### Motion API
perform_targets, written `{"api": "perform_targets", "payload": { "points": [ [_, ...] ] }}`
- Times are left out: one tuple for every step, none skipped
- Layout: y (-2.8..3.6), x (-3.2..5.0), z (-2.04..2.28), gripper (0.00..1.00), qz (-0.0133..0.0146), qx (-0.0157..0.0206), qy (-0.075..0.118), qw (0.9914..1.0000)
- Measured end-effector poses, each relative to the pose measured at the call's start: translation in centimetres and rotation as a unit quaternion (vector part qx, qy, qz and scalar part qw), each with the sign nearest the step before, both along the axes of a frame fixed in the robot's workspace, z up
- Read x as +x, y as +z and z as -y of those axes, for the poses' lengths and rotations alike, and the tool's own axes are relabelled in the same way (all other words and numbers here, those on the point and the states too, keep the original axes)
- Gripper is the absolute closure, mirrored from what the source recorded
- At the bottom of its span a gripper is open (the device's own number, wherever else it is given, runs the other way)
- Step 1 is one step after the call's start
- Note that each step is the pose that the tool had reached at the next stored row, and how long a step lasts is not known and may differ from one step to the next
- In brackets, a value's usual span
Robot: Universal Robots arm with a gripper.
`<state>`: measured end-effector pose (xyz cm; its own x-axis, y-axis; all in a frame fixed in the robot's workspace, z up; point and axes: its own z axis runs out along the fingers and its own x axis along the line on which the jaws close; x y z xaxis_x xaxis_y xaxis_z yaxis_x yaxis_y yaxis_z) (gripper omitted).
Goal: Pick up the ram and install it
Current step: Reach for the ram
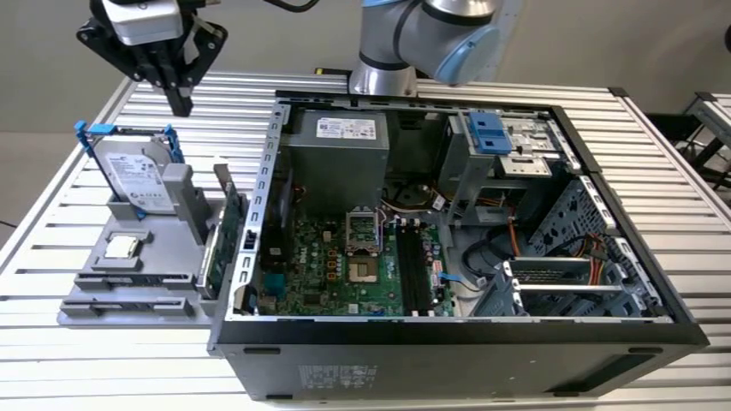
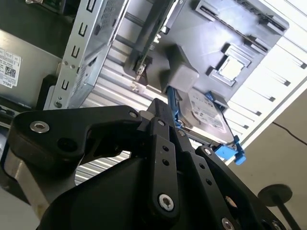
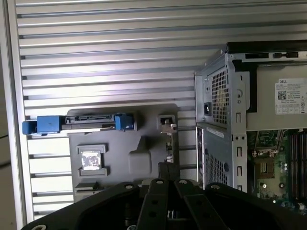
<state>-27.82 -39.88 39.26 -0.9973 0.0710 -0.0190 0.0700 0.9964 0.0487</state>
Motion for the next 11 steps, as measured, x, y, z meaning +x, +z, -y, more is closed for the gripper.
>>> {"api": "perform_targets", "payload": {
  "points": [
    [0.00,-0.17,0.00,1.00,0.0000,0.0000,0.000,1.00000],
    [0.00,-0.35,0.00,1.00,0.0000,0.0000,0.000,1.00000],
    [0.00,-0.52,0.00,1.00,0.0000,0.0000,0.000,1.00000],
    [0.00,-0.67,0.00,1.00,0.0000,0.0000,0.000,1.00000],
    [0.00,-0.84,0.00,1.00,0.0000,0.0000,0.000,1.00000],
    [0.00,-1.02,0.00,1.00,0.0000,0.0000,0.000,1.00000],
    [0.00,-1.19,0.00,1.00,0.0000,0.0000,0.000,1.00000],
    [0.00,-1.34,0.00,1.00,0.0000,0.0000,0.000,1.00000],
    [0.00,-1.50,0.00,1.00,0.0000,0.0000,0.000,1.00000],
    [0.00,-1.66,0.00,1.00,0.0000,0.0000,0.000,1.00000],
    [0.00,-1.83,0.00,1.00,0.0000,0.0000,0.000,1.00000]
  ]
}}
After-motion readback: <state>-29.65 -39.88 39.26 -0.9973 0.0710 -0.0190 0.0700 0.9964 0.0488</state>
